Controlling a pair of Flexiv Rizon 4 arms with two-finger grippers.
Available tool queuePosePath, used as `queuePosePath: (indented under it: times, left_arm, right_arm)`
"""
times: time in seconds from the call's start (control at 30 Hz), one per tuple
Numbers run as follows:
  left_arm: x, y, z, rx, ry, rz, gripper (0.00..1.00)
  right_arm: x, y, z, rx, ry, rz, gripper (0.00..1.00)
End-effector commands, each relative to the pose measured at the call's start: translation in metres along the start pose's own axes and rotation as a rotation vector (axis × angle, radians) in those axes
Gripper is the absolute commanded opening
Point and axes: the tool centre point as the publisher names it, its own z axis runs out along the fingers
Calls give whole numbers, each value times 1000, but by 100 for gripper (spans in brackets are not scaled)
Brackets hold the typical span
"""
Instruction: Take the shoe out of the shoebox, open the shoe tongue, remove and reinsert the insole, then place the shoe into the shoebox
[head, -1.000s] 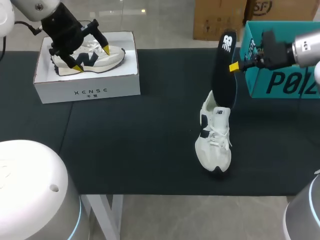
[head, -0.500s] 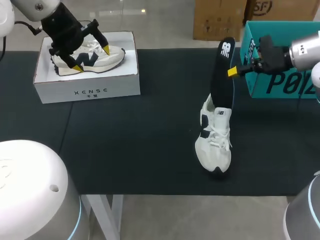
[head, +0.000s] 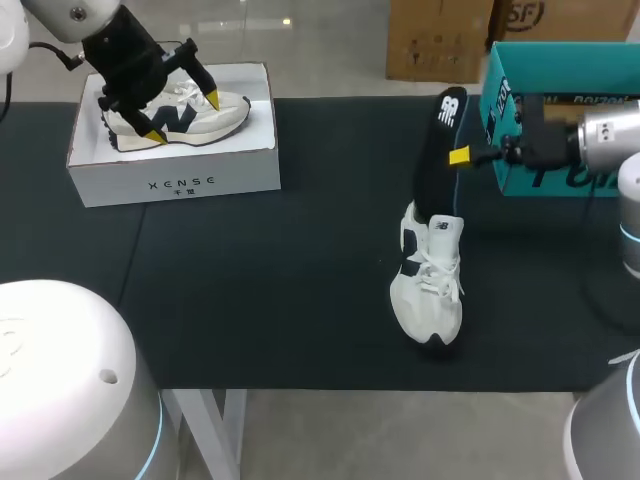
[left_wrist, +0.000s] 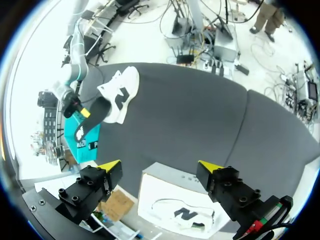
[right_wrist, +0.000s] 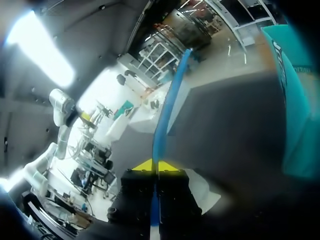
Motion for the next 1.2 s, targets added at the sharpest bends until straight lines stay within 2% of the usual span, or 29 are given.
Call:
queuePosePath:
  times: [0.03, 0.2, 0.4, 0.53, 0.83, 1.2]
  left_arm:
    - [-1, 1, 0, 0, 4, 1, 100]
    - [-1, 1, 0, 0, 4, 1, 100]
    - [-1, 1, 0, 0, 4, 1, 100]
    - [-1, 1, 0, 0, 4, 1, 100]
    - [-1, 1, 0, 0, 4, 1, 100]
    - [-1, 1, 0, 0, 4, 1, 100]
  right_arm:
    - [-6, -4, 6, -24, 45, -7, 0]
    - [2, 9, 4, -36, 48, -30, 0]
    - [3, 27, -2, -43, 48, -62, 0]
    - [2, 29, -1, -39, 48, -71, 0]
    - [-3, 7, 6, -46, 61, -37, 0]
    - [2, -15, -2, -63, 78, -28, 0]
